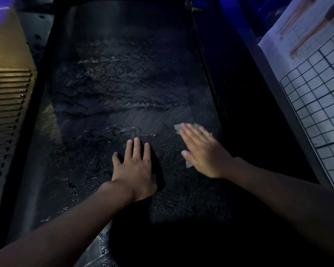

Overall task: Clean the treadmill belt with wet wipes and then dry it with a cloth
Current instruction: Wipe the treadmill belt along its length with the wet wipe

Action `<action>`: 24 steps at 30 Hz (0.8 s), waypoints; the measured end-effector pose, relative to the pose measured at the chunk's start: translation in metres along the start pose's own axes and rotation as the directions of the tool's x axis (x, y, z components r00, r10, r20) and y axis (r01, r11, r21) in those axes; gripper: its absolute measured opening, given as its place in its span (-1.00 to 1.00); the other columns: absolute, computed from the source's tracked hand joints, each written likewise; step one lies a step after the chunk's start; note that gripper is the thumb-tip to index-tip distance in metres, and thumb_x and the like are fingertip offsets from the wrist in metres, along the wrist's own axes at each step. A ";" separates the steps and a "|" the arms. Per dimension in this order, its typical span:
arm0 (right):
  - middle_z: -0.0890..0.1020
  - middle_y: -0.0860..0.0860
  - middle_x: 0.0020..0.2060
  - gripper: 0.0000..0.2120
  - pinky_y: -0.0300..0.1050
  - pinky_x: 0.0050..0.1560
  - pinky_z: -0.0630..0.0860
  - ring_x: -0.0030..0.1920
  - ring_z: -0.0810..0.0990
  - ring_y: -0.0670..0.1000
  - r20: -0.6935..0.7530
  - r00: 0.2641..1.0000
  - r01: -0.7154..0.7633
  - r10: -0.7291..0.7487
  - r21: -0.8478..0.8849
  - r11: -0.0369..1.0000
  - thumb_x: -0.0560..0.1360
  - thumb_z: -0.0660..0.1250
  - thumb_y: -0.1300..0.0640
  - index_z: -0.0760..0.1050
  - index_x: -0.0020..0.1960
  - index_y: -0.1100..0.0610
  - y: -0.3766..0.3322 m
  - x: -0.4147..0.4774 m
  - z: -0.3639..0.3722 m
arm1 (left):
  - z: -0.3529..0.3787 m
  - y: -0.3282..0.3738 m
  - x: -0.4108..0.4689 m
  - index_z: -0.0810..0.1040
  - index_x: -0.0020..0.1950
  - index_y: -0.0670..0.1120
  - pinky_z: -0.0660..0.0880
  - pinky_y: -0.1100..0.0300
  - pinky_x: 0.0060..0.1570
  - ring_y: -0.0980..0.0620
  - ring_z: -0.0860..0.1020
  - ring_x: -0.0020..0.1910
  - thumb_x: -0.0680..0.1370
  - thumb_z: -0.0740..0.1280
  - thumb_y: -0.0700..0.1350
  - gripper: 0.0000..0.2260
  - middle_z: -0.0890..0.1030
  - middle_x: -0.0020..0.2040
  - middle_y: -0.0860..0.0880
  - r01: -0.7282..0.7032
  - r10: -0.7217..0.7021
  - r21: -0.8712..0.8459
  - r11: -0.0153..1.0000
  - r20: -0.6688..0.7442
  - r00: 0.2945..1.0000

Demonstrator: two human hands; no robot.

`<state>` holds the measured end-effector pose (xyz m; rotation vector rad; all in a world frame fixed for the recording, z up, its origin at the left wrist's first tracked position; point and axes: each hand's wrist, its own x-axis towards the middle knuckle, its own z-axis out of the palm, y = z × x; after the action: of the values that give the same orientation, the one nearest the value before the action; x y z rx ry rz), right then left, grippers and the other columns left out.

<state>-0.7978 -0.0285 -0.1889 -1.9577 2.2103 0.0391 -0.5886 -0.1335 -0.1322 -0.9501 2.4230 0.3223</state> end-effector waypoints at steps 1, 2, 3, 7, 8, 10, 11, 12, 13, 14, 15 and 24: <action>-0.06 0.13 0.60 -0.31 0.10 0.58 -0.14 0.59 -0.17 0.04 -0.001 0.998 -0.062 0.062 0.012 0.998 0.62 -0.23 -0.20 -0.09 0.60 0.22 0.006 0.003 -0.003 | -0.001 -0.001 0.000 -0.27 0.57 -0.11 -0.01 -0.31 0.45 -0.17 -0.28 0.55 0.49 0.23 0.27 -0.07 -0.30 0.57 -0.18 -0.002 0.002 0.000 1.000 0.016 1.000; -0.11 0.12 0.60 -0.29 0.08 0.58 -0.19 0.59 -0.21 0.04 -0.007 0.985 -0.173 0.173 0.040 0.984 0.61 -0.27 -0.20 -0.14 0.60 0.22 0.008 0.007 -0.005 | -0.003 -0.002 0.001 -0.28 0.57 -0.11 -0.02 -0.32 0.45 -0.17 -0.29 0.55 0.45 0.28 0.31 0.00 -0.31 0.56 -0.18 -0.004 0.004 -0.001 1.000 0.043 0.999; -0.14 0.13 0.60 -0.28 0.07 0.57 -0.23 0.59 -0.23 0.05 0.011 0.963 -0.268 0.268 0.066 0.961 0.59 -0.29 -0.20 -0.17 0.60 0.23 0.003 0.010 -0.007 | -0.006 -0.003 0.002 -0.30 0.57 -0.11 -0.02 -0.32 0.45 -0.18 -0.30 0.55 0.42 0.32 0.33 0.06 -0.33 0.56 -0.19 -0.009 0.009 -0.002 1.000 0.078 0.997; 0.05 0.18 0.58 -0.32 0.17 0.57 0.00 0.60 -0.03 0.12 -0.038 0.999 0.026 -0.025 0.020 0.999 0.65 -0.14 -0.17 0.05 0.58 0.29 -0.029 -0.004 0.006 | -0.005 -0.007 0.003 -0.31 0.56 -0.12 0.00 -0.28 0.47 -0.14 -0.29 0.55 0.39 0.44 0.28 0.13 -0.32 0.56 -0.16 -0.014 0.014 0.002 1.000 0.066 0.998; 0.10 0.17 0.58 -0.34 0.15 0.57 0.00 0.60 0.02 0.11 -0.057 0.996 0.075 -0.075 0.000 0.997 0.66 -0.12 -0.16 0.09 0.58 0.28 -0.023 -0.004 0.003 | -0.003 -0.009 0.002 -0.30 0.57 -0.13 0.00 -0.25 0.48 -0.11 -0.28 0.56 0.38 0.44 0.27 0.13 -0.31 0.57 -0.14 -0.005 0.005 -0.004 1.000 0.036 0.999; 0.02 0.14 0.59 -0.29 0.08 0.57 -0.14 0.60 -0.04 0.08 -0.062 0.995 -0.075 0.078 0.053 0.996 0.62 -0.21 -0.20 0.01 0.59 0.26 -0.008 0.007 -0.006 | 0.001 -0.011 0.001 -0.29 0.57 -0.15 -0.01 -0.23 0.49 -0.09 -0.28 0.56 0.38 0.44 0.29 0.14 -0.31 0.57 -0.12 0.015 -0.015 -0.015 1.000 0.005 1.000; -0.08 0.13 0.59 -0.26 0.05 0.56 -0.24 0.60 -0.14 0.07 -0.036 0.982 -0.183 0.186 0.083 0.980 0.59 -0.30 -0.23 -0.09 0.60 0.24 -0.010 0.011 -0.008 | 0.002 -0.011 0.000 -0.28 0.57 -0.14 -0.02 -0.26 0.48 -0.13 -0.29 0.55 0.37 0.42 0.31 0.13 -0.33 0.57 -0.14 0.032 -0.032 -0.013 0.999 0.007 0.999; -0.18 0.12 0.58 -0.24 0.04 0.55 -0.30 0.59 -0.22 0.08 -0.001 0.978 -0.206 0.207 0.067 0.976 0.56 -0.36 -0.24 -0.17 0.59 0.23 -0.018 0.013 -0.008 | 0.002 -0.012 -0.001 -0.28 0.57 -0.09 -0.02 -0.33 0.45 -0.20 -0.31 0.54 0.37 0.41 0.34 0.12 -0.36 0.55 -0.17 0.063 -0.063 -0.014 0.998 0.016 0.998; -0.21 0.12 0.57 -0.24 0.06 0.55 -0.29 0.58 -0.25 0.09 0.017 0.988 -0.155 0.154 0.054 0.987 0.56 -0.37 -0.24 -0.20 0.59 0.23 -0.028 0.011 -0.006 | 0.002 -0.012 -0.003 -0.30 0.57 -0.02 -0.03 -0.41 0.40 -0.26 -0.32 0.52 0.36 0.39 0.37 0.12 -0.39 0.53 -0.20 0.102 -0.101 -0.028 0.994 0.034 0.994; -0.17 0.14 0.58 -0.26 0.09 0.57 -0.23 0.59 -0.22 0.11 0.009 0.998 -0.059 0.059 0.033 0.998 0.60 -0.33 -0.24 -0.17 0.59 0.24 -0.036 0.008 0.000 | 0.003 -0.013 -0.004 -0.32 0.55 0.07 -0.02 -0.47 0.36 -0.30 -0.33 0.51 0.34 0.38 0.40 0.11 -0.41 0.52 -0.21 0.137 -0.134 -0.054 0.989 0.056 0.989; -0.09 0.15 0.59 -0.29 0.11 0.58 -0.14 0.60 -0.15 0.10 0.002 0.999 0.049 -0.049 -0.008 0.999 0.64 -0.26 -0.22 -0.09 0.60 0.25 -0.040 0.002 0.004 | 0.003 -0.015 -0.006 -0.34 0.54 0.14 -0.01 -0.49 0.34 -0.31 -0.34 0.51 0.33 0.37 0.42 0.10 -0.41 0.52 -0.21 0.155 -0.149 -0.082 0.985 0.071 0.986; -0.06 0.16 0.59 -0.27 0.14 0.58 -0.06 0.60 -0.13 0.12 0.018 0.989 0.145 -0.145 -0.015 0.989 0.63 -0.38 -0.22 -0.08 0.60 0.25 -0.054 0.015 -0.002 | -0.003 -0.041 -0.010 -0.27 0.58 0.00 0.20 -0.27 0.36 -0.12 -0.14 0.57 0.33 0.54 0.15 0.15 -0.22 0.59 -0.01 0.139 -0.138 -0.055 0.989 0.019 0.990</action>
<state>-0.7467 -0.0504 -0.1834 -2.1130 2.0570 0.0536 -0.5551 -0.1591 -0.1257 -1.1302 2.3304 0.3481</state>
